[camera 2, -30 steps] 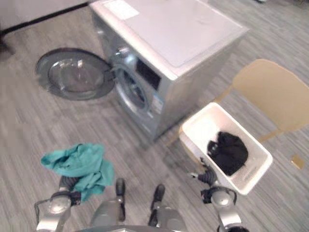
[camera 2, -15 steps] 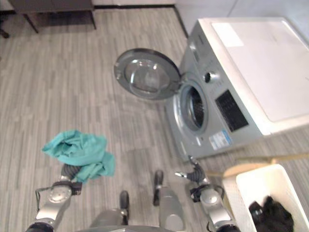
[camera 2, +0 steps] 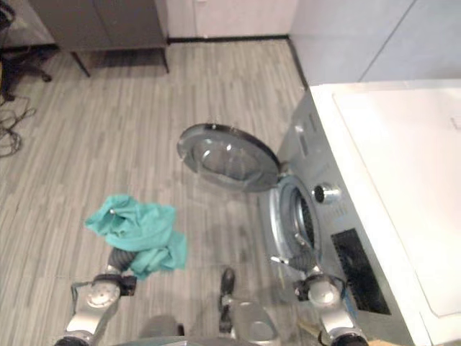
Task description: Grab the laundry basket,head to the washer,open it,put in the laundry and shut it.
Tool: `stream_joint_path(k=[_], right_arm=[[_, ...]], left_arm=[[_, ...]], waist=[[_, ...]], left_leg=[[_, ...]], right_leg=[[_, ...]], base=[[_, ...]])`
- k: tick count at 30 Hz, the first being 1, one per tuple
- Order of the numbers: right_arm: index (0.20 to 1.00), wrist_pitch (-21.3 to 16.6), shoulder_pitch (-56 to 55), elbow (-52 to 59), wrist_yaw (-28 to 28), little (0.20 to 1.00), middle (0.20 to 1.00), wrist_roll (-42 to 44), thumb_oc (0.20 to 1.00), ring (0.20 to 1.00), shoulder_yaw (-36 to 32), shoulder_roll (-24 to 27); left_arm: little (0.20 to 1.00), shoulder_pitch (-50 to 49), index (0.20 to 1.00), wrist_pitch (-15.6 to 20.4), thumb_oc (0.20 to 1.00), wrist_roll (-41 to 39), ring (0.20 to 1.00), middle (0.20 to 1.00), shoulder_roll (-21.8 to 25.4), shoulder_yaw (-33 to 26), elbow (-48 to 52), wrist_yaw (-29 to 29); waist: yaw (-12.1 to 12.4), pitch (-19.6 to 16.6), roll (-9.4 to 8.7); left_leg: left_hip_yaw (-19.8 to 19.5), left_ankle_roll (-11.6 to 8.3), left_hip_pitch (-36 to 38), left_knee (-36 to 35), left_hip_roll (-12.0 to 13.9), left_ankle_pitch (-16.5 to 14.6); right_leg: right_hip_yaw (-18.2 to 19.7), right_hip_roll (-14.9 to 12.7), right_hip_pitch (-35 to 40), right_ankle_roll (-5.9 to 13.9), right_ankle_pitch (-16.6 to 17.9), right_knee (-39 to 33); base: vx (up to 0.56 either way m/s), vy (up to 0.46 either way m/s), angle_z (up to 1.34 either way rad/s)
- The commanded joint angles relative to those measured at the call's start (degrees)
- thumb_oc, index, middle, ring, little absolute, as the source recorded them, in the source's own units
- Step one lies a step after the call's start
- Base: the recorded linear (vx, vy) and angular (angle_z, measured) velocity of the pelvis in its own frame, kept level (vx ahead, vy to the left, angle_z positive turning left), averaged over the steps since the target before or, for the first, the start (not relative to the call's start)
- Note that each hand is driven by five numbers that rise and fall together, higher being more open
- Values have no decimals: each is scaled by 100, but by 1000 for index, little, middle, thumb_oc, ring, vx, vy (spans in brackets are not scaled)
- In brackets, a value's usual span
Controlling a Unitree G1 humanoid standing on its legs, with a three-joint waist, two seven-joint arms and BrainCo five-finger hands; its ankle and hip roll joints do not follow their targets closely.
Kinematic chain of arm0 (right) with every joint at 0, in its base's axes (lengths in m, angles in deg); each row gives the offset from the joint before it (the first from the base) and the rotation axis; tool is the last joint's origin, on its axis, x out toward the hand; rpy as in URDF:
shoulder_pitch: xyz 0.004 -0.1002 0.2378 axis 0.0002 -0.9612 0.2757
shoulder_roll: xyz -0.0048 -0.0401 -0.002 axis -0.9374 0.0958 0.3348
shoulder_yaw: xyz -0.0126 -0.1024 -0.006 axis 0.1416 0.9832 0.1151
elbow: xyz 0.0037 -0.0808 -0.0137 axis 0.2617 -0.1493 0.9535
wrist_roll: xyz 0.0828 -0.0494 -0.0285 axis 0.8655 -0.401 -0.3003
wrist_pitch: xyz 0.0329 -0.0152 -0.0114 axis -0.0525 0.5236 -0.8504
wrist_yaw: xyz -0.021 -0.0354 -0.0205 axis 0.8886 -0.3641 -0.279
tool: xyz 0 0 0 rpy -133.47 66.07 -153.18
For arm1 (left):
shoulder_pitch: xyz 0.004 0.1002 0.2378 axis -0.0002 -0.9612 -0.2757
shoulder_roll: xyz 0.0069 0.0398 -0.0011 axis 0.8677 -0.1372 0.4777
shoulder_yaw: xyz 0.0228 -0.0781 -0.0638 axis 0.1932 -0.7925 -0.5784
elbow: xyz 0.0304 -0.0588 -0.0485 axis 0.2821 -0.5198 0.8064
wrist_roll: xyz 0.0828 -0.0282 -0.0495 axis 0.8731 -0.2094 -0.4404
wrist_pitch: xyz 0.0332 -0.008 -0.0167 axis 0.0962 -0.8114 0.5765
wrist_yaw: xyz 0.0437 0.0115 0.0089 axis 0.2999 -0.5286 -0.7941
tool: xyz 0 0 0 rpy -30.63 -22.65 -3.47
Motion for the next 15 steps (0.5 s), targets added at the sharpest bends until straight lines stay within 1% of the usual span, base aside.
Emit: stream_joint_path(k=[1,2,3,4,5,6,7,8,10,12,13,14,15], right_arm=[[1000,-189,-105,102,-70,1000,1000,75,1000,1000,-88,179],[1000,-186,-87,74,-111,1000,1000,72,1000,1000,-66,172],[1000,-174,-75,66,-112,1000,1000,73,1000,1000,-57,166],[1000,-164,-47,37,-128,1000,1000,60,1000,1000,-17,167],[1000,-171,-30,36,-152,1000,1000,61,1000,1000,-16,171],[1000,-161,-15,32,-156,1000,1000,57,1000,1000,-11,177],[1000,-167,-13,14,-128,1000,1000,43,1000,1000,11,178],[1000,-166,-11,14,-128,1000,1000,43,1000,1000,8,179],[1000,-152,-15,-25,-130,1000,1000,30,1000,1000,-11,142],[1000,-131,31,-16,-107,1000,1000,37,1000,1000,18,60],[1000,-131,51,12,-103,1000,1000,47,1000,1000,32,32],[1000,-117,128,58,-72,1000,1000,62,1000,1000,96,-20],[1000,-109,202,76,-46,1000,1000,53,1000,1000,155,-42]], left_arm=[[200,-36,200,269,200,236,200,200,278,6,341,17],[200,-22,200,258,200,274,200,200,305,50,333,-7],[200,-8,200,248,200,277,200,200,314,63,334,-9],[200,-11,200,237,200,301,200,200,321,87,345,-42],[200,12,200,230,200,297,200,200,325,115,356,-51],[200,27,200,222,200,283,200,200,326,136,366,-45],[200,2,200,222,200,291,200,200,331,150,381,-28],[200,6,200,222,200,291,200,200,331,151,380,-28],[200,-11,200,201,200,307,200,200,351,226,356,51],[200,-1,200,192,200,311,200,200,396,248,328,85],[200,7,200,189,200,340,200,200,444,269,336,105],[200,40,200,206,200,395,200,200,537,272,371,109],[200,54,200,219,200,414,200,200,608,256,409,107]], waist=[[3,-31,-226],[80,-7,-205],[118,5,-184],[182,31,-157],[209,39,-136],[217,24,-112],[214,2,-88],[217,-7,-85],[140,-86,-69],[157,-76,-72],[129,-80,-78],[97,-96,-100],[96,-91,-106]], left_leg=[[92,423,12,-1317,-327,248],[-221,293,-200,-1916,-289,778],[-384,252,-268,-2109,-282,939],[-711,214,-396,-2310,-312,1158],[-985,182,-476,-2443,-356,1275],[-1143,165,-538,-2486,-380,1321],[-1216,169,-424,-2584,-368,1244],[-1214,168,-435,-2600,-363,1267],[-1113,196,-383,-2468,-345,1197],[-907,263,-347,-2305,-355,1083],[-779,310,-311,-2248,-353,1015],[-448,420,-255,-2148,-334,860],[-229,482,-205,-2141,-291,772]], right_leg=[[240,-380,332,1127,-735,96],[420,-329,433,1119,-810,92],[513,-298,485,1114,-848,97],[675,-239,538,1111,-891,127],[827,-201,585,1117,-934,147],[935,-189,601,1129,-964,184],[1100,-170,628,1144,-1036,246],[1103,-166,612,1145,-1021,241],[1288,-251,651,1203,-1079,329],[1556,-329,608,1247,-1126,484],[1678,-368,583,1279,-1110,551],[1896,-436,516,1339,-1086,631],[1995,-445,415,1372,-1065,735]], base=[[338,168,-45],[346,179,-65],[300,184,-88],[244,163,-78],[243,183,-72],[244,203,-75],[149,142,-90],[189,180,-110],[228,245,-111],[178,283,-76],[192,363,-135],[173,349,-145],[135,337,-147]])
